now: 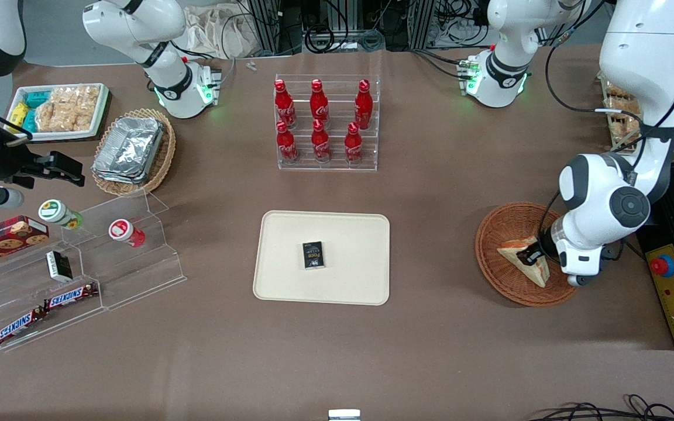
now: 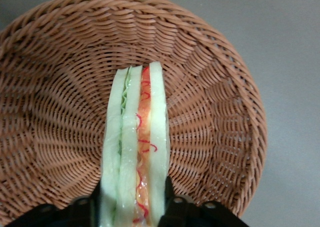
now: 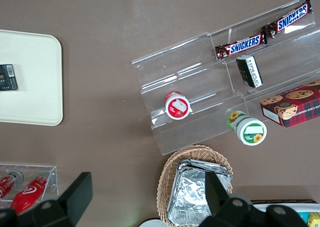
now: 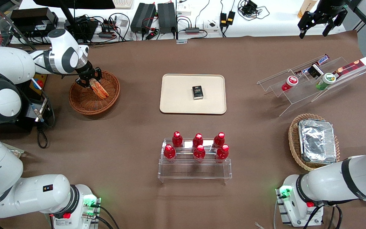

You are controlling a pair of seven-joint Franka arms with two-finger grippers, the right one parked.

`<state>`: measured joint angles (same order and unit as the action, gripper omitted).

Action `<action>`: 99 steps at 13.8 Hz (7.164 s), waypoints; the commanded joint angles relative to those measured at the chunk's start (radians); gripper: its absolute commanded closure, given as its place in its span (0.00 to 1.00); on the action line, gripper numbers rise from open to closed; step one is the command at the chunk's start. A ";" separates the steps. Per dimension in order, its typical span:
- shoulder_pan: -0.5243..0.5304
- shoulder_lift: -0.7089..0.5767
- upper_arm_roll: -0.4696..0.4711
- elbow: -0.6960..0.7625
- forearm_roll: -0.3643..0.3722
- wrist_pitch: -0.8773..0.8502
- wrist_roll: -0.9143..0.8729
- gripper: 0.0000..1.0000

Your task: Place sandwich from basket to tray

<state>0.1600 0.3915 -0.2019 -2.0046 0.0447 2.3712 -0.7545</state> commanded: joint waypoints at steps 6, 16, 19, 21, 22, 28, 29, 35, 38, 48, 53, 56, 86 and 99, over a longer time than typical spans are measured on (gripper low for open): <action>0.006 -0.106 -0.062 0.245 0.009 -0.494 0.013 1.00; 0.001 -0.106 -0.143 0.550 -0.003 -0.834 0.127 1.00; -0.002 -0.106 -0.157 0.550 -0.002 -0.834 0.130 1.00; -0.004 -0.106 -0.189 0.550 0.001 -0.834 0.147 1.00; -0.002 -0.106 -0.201 0.550 0.000 -0.834 0.168 1.00; -0.004 -0.079 -0.414 0.550 0.009 -0.796 0.247 1.00; -0.007 -0.069 -0.439 0.549 0.009 -0.761 0.247 1.00; -0.177 0.068 -0.441 0.549 0.150 -0.586 0.219 1.00; -0.230 0.171 -0.441 0.550 0.185 -0.518 0.202 1.00; -0.344 0.403 -0.412 0.550 0.362 -0.301 0.057 1.00; -0.363 0.422 -0.395 0.550 0.365 -0.285 0.001 0.21; -0.361 0.412 -0.395 0.550 0.365 -0.290 -0.037 0.01; 0.335 -0.198 -0.395 0.531 0.115 -0.934 0.662 0.01; -0.157 -0.382 0.166 0.277 -0.006 -0.718 0.735 0.01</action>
<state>0.0478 0.0128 -0.0761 -1.7189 0.0530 1.6380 -0.0211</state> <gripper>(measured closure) 0.004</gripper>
